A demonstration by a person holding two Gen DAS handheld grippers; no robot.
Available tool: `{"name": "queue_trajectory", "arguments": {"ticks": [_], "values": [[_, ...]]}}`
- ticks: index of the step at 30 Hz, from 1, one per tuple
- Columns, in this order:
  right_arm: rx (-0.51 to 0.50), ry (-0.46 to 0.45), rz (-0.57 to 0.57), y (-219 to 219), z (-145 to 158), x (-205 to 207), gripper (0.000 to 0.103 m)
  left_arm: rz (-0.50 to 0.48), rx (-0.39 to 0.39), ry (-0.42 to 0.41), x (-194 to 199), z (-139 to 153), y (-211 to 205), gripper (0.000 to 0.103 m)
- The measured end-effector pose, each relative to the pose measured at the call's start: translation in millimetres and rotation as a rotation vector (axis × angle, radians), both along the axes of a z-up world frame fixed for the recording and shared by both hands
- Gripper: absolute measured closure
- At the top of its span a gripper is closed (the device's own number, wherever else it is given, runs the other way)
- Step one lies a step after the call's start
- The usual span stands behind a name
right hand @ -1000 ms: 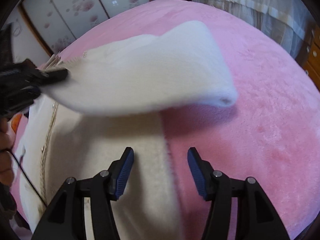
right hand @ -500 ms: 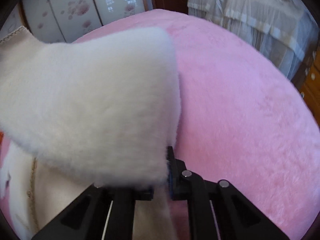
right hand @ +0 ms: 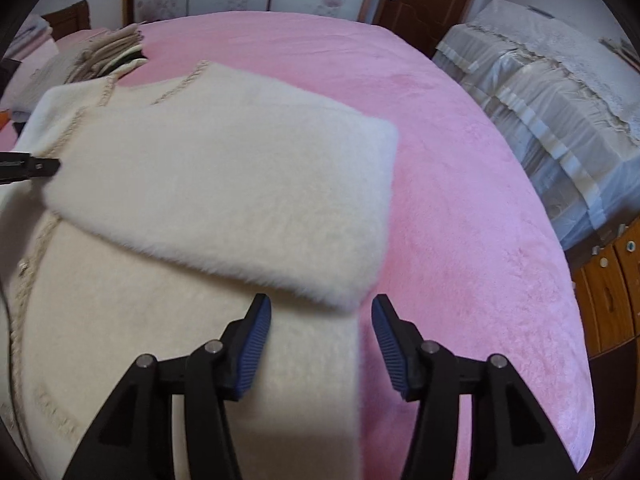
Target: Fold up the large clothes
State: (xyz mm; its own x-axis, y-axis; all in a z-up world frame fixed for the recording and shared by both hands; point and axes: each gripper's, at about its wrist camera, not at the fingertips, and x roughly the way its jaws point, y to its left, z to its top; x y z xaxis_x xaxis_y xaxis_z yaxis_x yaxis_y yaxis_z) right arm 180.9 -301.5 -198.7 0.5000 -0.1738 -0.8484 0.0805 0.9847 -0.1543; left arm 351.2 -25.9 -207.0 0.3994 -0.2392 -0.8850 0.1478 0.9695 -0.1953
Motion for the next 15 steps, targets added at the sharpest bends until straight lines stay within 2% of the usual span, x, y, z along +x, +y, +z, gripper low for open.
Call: {"name": "queue_trajectory", "arguments": {"ticks": [1,4,6,7,9,15], "values": [[0.039,-0.003,0.013,-2,5,-2,0.050,-0.023,-0.018,0.021,2,2,-1,0.055],[0.179,-0.035,0.016,-13,30,-4,0.048,-0.074,-0.034,0.002,7,13,-4,0.053],[0.251,-0.073,-0.014,-27,43,2,0.037,-0.077,-0.018,-0.013,11,16,-5,0.053],[0.274,-0.093,-0.032,-34,47,8,0.029,-0.072,-0.007,-0.013,16,16,-7,0.053],[0.277,-0.126,-0.086,-48,51,27,0.025,-0.061,0.003,-0.003,22,13,-13,0.053],[0.302,-0.054,-0.216,-87,18,107,0.025,-0.024,0.035,0.022,49,0,-26,0.053]]}}
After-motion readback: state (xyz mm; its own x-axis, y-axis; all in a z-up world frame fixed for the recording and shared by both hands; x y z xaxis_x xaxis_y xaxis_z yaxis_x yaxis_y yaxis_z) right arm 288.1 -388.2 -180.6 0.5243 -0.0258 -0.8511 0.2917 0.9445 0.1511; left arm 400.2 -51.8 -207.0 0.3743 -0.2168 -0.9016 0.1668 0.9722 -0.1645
